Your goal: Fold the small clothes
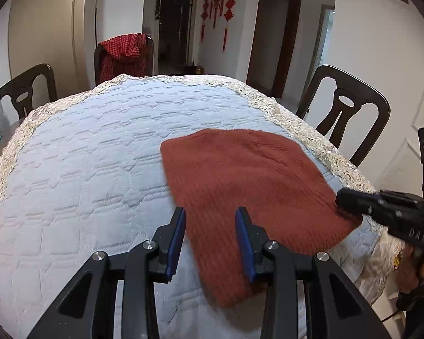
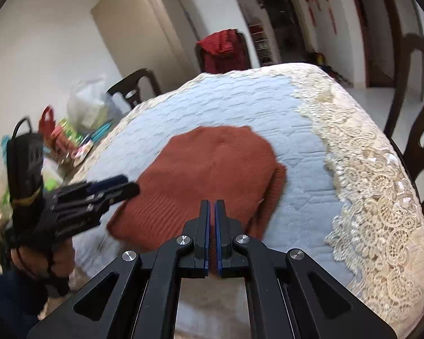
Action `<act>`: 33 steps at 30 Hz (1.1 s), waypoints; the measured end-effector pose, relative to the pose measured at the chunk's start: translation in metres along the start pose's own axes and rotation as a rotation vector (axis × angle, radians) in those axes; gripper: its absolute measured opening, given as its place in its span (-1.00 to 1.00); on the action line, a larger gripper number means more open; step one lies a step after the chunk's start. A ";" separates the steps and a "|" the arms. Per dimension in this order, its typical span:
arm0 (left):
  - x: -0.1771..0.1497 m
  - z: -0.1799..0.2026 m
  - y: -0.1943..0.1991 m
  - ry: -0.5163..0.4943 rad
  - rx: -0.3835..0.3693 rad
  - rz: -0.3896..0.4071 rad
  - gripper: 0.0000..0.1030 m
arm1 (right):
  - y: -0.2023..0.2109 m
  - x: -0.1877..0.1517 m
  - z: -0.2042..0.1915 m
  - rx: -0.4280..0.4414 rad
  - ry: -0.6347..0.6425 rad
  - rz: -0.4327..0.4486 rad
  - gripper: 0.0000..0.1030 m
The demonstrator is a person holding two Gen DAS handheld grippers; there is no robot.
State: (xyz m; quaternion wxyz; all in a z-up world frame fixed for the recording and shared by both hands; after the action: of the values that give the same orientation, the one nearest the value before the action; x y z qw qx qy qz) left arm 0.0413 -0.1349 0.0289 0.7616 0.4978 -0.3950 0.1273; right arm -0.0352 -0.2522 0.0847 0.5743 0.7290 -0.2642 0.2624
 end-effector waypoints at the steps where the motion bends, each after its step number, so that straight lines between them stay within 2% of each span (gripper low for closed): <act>1: -0.003 -0.001 -0.001 0.004 0.000 -0.005 -0.25 | -0.001 -0.004 -0.003 0.005 0.020 -0.011 -0.96; 3: -0.006 -0.004 -0.005 0.019 -0.004 -0.013 -0.24 | -0.010 -0.013 -0.003 -0.006 0.041 -0.050 -0.96; 5: -0.006 -0.004 -0.004 0.027 -0.006 -0.008 -0.24 | -0.016 -0.020 0.004 0.022 0.006 -0.074 -0.96; 16: -0.002 -0.008 0.005 0.044 -0.003 0.003 -0.24 | 0.001 -0.009 -0.001 0.019 -0.004 -0.012 -0.92; 21: -0.001 -0.013 0.003 0.060 0.003 -0.003 -0.18 | -0.013 -0.016 0.003 0.004 0.003 -0.058 -0.91; 26: 0.003 -0.016 0.006 0.073 -0.008 0.014 -0.09 | -0.004 -0.011 0.006 0.025 -0.037 -0.032 -0.88; 29: 0.005 -0.018 0.005 0.081 -0.010 0.022 -0.03 | -0.003 -0.007 0.010 0.029 -0.061 -0.026 -0.49; 30: 0.005 -0.019 0.005 0.086 -0.010 0.023 -0.01 | -0.003 -0.006 0.011 0.025 -0.069 -0.023 -0.21; 31: 0.005 -0.021 0.004 0.091 -0.011 0.023 0.00 | -0.003 -0.006 0.012 0.018 -0.079 -0.019 -0.11; 33: 0.005 -0.023 0.002 0.101 -0.015 0.020 0.01 | -0.004 -0.004 0.016 0.017 -0.101 -0.017 -0.11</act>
State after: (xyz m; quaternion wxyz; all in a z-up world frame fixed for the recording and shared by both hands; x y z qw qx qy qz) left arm 0.0548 -0.1156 0.0295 0.7829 0.4810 -0.3622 0.1568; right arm -0.0336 -0.2671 0.0757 0.5562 0.7486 -0.2841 0.2225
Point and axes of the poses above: each gripper's, at about its wrist camera, not at the fingertips, and y roughly against the way its jaws point, z to its right, x to its top, the point moved 1 cm from there along -y, roughly the way its jaws point, and after that the axes turned 9 degrees about -x, right-handed, at the moved point
